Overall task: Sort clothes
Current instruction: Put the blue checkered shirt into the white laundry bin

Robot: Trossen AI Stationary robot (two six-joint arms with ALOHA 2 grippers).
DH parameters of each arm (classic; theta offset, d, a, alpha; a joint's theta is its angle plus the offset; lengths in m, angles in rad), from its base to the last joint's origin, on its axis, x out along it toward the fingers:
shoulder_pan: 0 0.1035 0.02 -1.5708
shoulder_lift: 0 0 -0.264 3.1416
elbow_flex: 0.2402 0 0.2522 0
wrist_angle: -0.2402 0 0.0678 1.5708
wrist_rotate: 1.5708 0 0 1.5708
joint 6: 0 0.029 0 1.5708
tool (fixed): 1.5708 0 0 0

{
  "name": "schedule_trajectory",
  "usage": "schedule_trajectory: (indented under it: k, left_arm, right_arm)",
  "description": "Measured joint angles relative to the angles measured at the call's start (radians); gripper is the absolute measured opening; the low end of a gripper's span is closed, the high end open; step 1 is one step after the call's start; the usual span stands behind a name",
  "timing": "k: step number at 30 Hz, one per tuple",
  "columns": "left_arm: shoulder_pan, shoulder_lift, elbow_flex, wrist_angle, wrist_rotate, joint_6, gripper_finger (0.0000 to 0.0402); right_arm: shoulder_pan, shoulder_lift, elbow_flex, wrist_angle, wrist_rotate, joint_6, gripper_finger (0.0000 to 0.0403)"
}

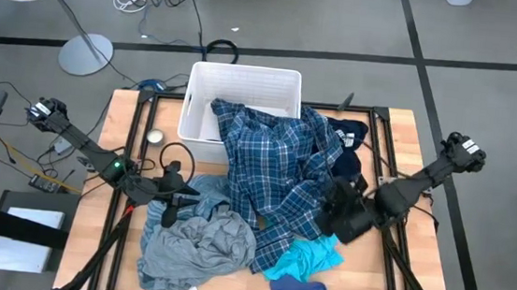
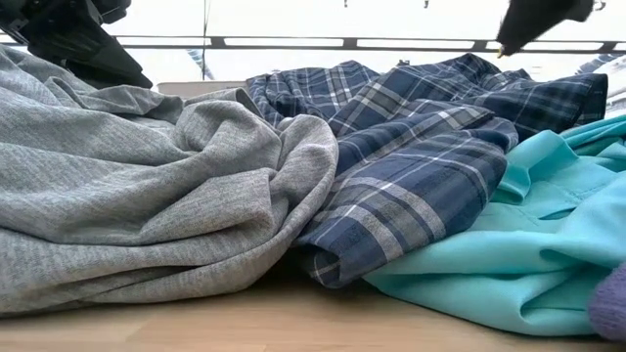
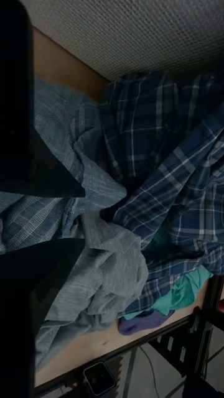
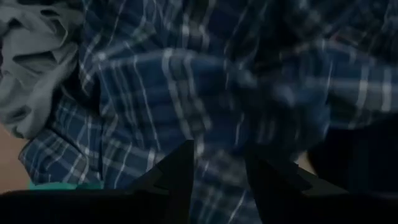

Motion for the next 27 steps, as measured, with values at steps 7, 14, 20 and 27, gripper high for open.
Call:
schedule_trajectory:
  k: [7,14,20,27]
  left_arm:
    - [0.000,0.000,0.000,0.000,0.012,0.000,0.0121]
    - [0.000,0.000,0.000,0.000,0.018,0.000,0.0121]
    - [0.000,0.000,0.000,0.000,0.018,0.000,0.0121]
    - [0.000,0.000,0.000,0.001,0.018,0.000,0.0121]
  right_arm:
    - [0.116,0.001,-0.084,0.003,0.015,0.251,0.0175]
    - [0.152,0.004,-0.238,0.159,0.082,0.323,0.0237]
    - [0.100,0.005,-0.445,0.657,0.241,0.093,0.0279]
    - [-0.090,0.111,-0.635,1.388,0.240,-0.446,0.0281]
